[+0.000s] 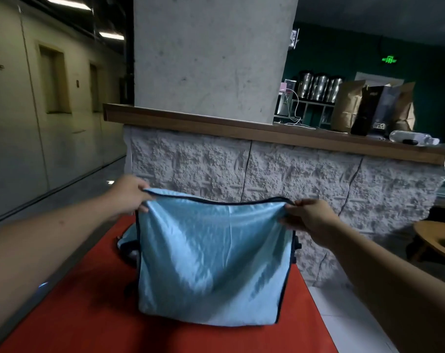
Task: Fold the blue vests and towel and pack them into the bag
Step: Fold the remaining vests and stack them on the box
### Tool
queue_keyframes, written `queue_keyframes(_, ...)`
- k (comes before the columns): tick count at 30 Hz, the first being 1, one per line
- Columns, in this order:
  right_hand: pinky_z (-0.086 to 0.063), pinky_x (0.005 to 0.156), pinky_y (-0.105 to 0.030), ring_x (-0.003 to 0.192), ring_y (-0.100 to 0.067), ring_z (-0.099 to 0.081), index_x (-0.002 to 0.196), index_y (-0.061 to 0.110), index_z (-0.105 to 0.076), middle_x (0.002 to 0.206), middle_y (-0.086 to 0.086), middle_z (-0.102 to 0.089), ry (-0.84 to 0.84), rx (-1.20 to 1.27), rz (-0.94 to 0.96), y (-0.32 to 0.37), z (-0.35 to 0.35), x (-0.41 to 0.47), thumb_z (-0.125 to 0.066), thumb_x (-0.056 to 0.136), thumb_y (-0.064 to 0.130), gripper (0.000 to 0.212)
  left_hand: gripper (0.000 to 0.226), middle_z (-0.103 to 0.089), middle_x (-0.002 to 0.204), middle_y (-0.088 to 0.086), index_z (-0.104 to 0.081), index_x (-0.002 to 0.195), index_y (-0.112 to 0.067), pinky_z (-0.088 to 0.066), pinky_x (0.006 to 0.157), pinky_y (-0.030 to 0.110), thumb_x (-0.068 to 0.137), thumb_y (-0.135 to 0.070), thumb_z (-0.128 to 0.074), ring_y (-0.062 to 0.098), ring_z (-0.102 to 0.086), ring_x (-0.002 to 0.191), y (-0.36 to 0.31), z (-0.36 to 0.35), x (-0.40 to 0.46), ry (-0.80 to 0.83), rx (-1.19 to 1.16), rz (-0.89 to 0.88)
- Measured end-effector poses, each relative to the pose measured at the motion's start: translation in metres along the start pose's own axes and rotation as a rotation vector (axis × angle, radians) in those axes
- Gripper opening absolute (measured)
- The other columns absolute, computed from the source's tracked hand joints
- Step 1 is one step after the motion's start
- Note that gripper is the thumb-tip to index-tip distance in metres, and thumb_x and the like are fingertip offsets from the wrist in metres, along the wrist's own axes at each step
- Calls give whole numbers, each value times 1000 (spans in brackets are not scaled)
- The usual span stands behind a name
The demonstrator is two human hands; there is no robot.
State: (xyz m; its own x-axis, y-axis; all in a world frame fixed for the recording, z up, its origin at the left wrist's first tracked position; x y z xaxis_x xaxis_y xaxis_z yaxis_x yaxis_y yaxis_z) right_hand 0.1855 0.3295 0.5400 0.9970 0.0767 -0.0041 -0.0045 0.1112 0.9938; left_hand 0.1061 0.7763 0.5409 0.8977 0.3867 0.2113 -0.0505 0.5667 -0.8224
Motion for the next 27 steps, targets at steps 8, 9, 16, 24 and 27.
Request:
queue_keyframes(8, -64, 79, -40, 83, -31, -74, 102, -5, -61, 94, -21, -70, 4, 165, 237, 124, -12, 37, -62, 94, -3, 8, 14, -63, 116, 19, -66, 109, 1, -64, 64, 32, 94, 1, -64, 32, -70, 93, -102, 50, 71, -152, -296, -45)
queue_keyframes(9, -64, 79, -41, 81, -30, -74, 99, -3, -62, 90, -18, -71, -4, 185, 278, 140, -11, 34, -63, 94, -2, 6, 15, -63, 115, 17, -65, 109, 2, -63, 63, 30, 95, 2, -63, 29, -69, 92, -117, 61, 71, -189, -315, -84)
queue_keyframes(16, -62, 61, -33, 67, -24, -71, 91, 3, -59, 80, -13, -69, 7, 154, 339, 155, -2, -4, -68, 90, -1, 10, 6, -64, 104, 11, -66, 97, -6, -62, 58, 26, 93, -1, -66, 24, -68, 89, -136, 92, 26, -197, -312, -163)
queue_keyframes(24, -53, 51, -32, 57, -24, -63, 97, -8, -65, 73, -17, -67, 99, -264, 135, 43, 3, -69, -73, 84, -3, 17, 6, -66, 92, 19, -67, 88, 1, -63, 59, 29, 89, 6, -67, 25, -67, 76, -32, 64, -56, 13, -240, -49)
queue_keyframes(27, -48, 45, -28, 53, -25, -60, 89, -5, -71, 64, -19, -64, 156, -409, 96, -10, 2, -98, -76, 83, -3, 9, 5, -63, 83, 20, -66, 86, 5, -61, 56, 28, 88, 9, -67, 25, -63, 73, 12, 36, -98, 99, -264, -14)
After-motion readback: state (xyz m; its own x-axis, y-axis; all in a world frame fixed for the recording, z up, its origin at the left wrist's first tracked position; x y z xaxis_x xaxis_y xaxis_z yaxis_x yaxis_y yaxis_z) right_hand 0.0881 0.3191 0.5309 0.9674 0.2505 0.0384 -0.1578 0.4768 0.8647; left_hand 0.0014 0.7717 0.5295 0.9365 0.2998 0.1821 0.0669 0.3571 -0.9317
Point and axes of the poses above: each hand's wrist, its own x-axis towards the middle knuckle, its own z-axis out of the back of the hand, y = z × x, the point moved 7 cm from there along x, towards the middle knuckle
